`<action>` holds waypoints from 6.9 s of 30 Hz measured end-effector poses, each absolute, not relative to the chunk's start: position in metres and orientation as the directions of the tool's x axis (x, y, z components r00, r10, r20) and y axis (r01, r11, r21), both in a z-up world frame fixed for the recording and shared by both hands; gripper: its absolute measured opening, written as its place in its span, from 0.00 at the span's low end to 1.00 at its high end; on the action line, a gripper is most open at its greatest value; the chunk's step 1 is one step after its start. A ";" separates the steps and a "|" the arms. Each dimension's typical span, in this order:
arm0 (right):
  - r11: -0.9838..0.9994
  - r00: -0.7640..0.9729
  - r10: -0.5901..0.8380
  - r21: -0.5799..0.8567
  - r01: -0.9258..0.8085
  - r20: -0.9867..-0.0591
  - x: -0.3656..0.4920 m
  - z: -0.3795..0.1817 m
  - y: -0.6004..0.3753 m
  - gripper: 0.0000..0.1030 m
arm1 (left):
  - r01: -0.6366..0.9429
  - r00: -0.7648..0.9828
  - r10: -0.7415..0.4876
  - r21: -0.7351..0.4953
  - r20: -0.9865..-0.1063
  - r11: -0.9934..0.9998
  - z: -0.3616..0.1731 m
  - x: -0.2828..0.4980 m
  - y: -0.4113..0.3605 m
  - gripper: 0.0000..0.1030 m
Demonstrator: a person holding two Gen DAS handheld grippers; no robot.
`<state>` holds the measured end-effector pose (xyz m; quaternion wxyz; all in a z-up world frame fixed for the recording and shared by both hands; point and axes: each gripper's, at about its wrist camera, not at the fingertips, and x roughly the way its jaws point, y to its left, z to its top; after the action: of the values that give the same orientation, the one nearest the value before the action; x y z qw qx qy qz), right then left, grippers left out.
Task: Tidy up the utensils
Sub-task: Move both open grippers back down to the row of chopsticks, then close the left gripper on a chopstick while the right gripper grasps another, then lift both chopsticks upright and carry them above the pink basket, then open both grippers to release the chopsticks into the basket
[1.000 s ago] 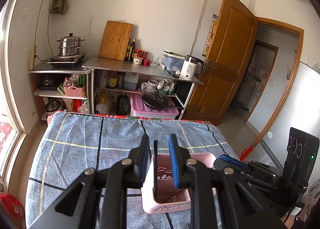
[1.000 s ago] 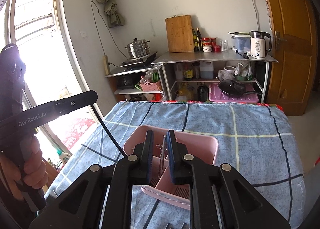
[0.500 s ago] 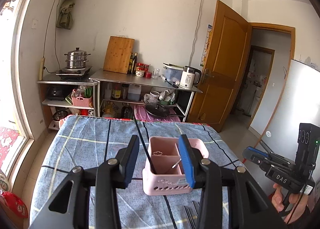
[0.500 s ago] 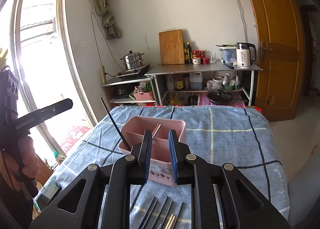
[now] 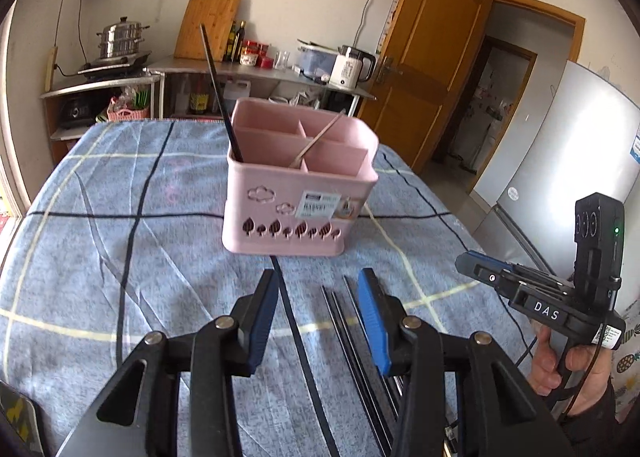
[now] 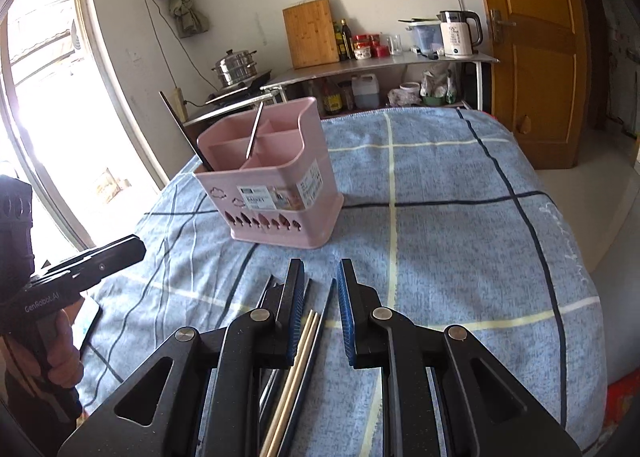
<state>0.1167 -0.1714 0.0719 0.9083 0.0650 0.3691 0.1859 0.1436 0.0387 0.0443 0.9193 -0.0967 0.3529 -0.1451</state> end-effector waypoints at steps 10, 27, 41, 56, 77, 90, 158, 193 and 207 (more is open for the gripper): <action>0.928 0.564 0.369 0.263 -0.262 -0.739 0.140 0.023 -0.165 0.17 | 0.180 0.618 -0.326 -0.274 -0.716 0.945 -0.007 0.165 0.020 0.42; 0.931 0.490 0.341 0.219 -0.291 -0.802 0.169 -0.003 -0.141 0.11 | 0.169 0.573 -0.331 -0.287 -0.750 0.943 -0.027 0.184 0.017 0.42; 0.944 0.498 0.301 0.180 -0.276 -0.813 0.162 -0.003 -0.166 0.07 | 0.172 0.547 -0.300 -0.246 -0.781 0.954 -0.034 0.191 0.000 0.42; 0.944 0.500 0.307 0.191 -0.270 -0.810 0.161 -0.003 -0.170 0.07 | 0.175 0.574 -0.186 -0.102 -0.797 0.979 -0.036 0.198 -0.033 0.42; 0.961 0.467 0.263 0.186 -0.204 -0.844 0.157 -0.001 -0.179 0.08 | 0.141 0.546 -0.113 -0.043 -0.830 0.989 -0.038 0.194 0.007 0.12; 0.967 0.490 0.217 0.119 -0.223 -0.844 0.154 0.001 -0.162 0.05 | 0.149 0.550 -0.102 -0.023 -0.829 0.989 -0.035 0.197 -0.010 0.07; 0.872 0.797 0.486 0.138 -0.470 -0.358 0.140 0.255 -0.108 0.04 | 0.259 0.847 -0.294 -0.138 -0.444 0.956 0.237 0.188 0.063 0.05; 0.887 0.738 0.457 0.191 -0.420 -0.497 0.216 0.167 -0.083 0.04 | 0.184 0.768 -0.272 -0.206 -0.580 0.961 0.136 0.268 0.088 0.05; 0.897 0.762 0.433 0.145 -0.418 -0.481 0.190 0.177 -0.100 0.21 | 0.166 0.820 -0.259 -0.222 -0.510 0.961 0.145 0.231 0.101 0.35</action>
<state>0.1901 -0.1001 0.1770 0.9386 0.0143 0.2597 0.2267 0.2314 0.1013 0.1455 0.9503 -0.0840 0.2784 -0.1117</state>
